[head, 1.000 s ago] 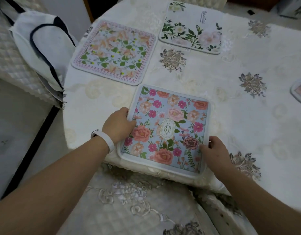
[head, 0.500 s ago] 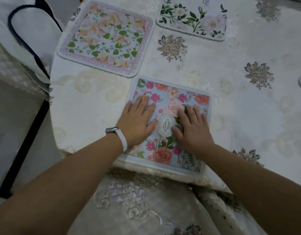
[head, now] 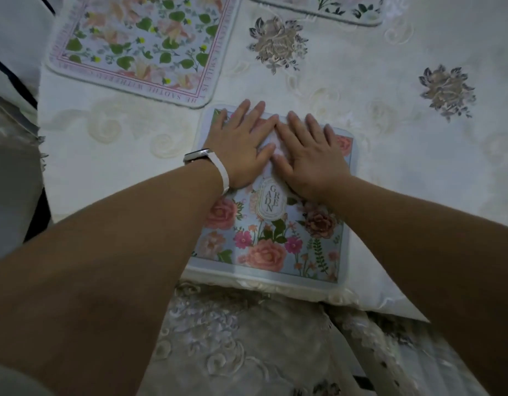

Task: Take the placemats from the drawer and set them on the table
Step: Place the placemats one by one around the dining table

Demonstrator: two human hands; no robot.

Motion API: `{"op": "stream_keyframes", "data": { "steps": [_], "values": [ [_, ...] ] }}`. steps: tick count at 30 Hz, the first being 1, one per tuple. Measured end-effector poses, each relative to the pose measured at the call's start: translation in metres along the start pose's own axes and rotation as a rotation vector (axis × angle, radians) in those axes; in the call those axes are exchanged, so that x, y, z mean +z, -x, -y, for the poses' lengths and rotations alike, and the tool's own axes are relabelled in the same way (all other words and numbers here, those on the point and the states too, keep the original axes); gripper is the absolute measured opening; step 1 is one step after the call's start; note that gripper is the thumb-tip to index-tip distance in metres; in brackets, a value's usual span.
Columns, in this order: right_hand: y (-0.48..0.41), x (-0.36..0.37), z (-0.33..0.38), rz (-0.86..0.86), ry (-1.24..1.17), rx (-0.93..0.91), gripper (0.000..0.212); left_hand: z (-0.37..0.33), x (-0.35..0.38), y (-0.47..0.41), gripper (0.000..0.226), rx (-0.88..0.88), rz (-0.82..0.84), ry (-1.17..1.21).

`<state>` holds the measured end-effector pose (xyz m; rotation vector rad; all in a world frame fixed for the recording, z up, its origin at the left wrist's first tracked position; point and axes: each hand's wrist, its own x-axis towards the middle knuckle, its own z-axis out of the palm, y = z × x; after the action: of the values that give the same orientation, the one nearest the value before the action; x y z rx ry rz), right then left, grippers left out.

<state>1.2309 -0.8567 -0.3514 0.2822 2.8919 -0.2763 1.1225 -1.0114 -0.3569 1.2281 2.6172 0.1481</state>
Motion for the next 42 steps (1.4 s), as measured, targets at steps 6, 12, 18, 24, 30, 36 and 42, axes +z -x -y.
{"op": "stream_keyframes", "data": {
  "steps": [6, 12, 18, 24, 30, 36, 42],
  "values": [
    [-0.013, -0.006, -0.008, -0.059, -0.025, 0.12, 0.068, -0.001, -0.001, -0.004, 0.069, -0.156, -0.014, 0.018],
    [0.011, -0.002, -0.018, -0.093, -0.08, 0.267, 0.074, 0.012, -0.001, 0.017, 0.074, -0.238, -0.011, 0.024],
    [0.048, 0.004, -0.019, -0.129, -0.138, 0.342, 0.076, 0.018, 0.005, 0.057, 0.078, -0.27, -0.032, 0.02],
    [0.088, 0.013, -0.004, -0.078, -0.121, 0.344, 0.077, 0.005, 0.015, 0.108, 0.076, -0.238, -0.036, -0.007],
    [0.121, 0.023, 0.028, 0.001, -0.097, 0.225, 0.068, -0.021, 0.023, 0.137, 0.07, -0.16, 0.008, -0.009],
    [0.142, 0.036, 0.067, 0.043, -0.038, 0.063, 0.066, -0.048, 0.034, 0.155, 0.061, -0.022, 0.025, -0.054],
    [0.164, 0.048, 0.059, 0.043, 0.021, -0.128, 0.072, -0.044, 0.042, 0.178, 0.063, 0.125, 0.018, -0.106]
  ]
}}
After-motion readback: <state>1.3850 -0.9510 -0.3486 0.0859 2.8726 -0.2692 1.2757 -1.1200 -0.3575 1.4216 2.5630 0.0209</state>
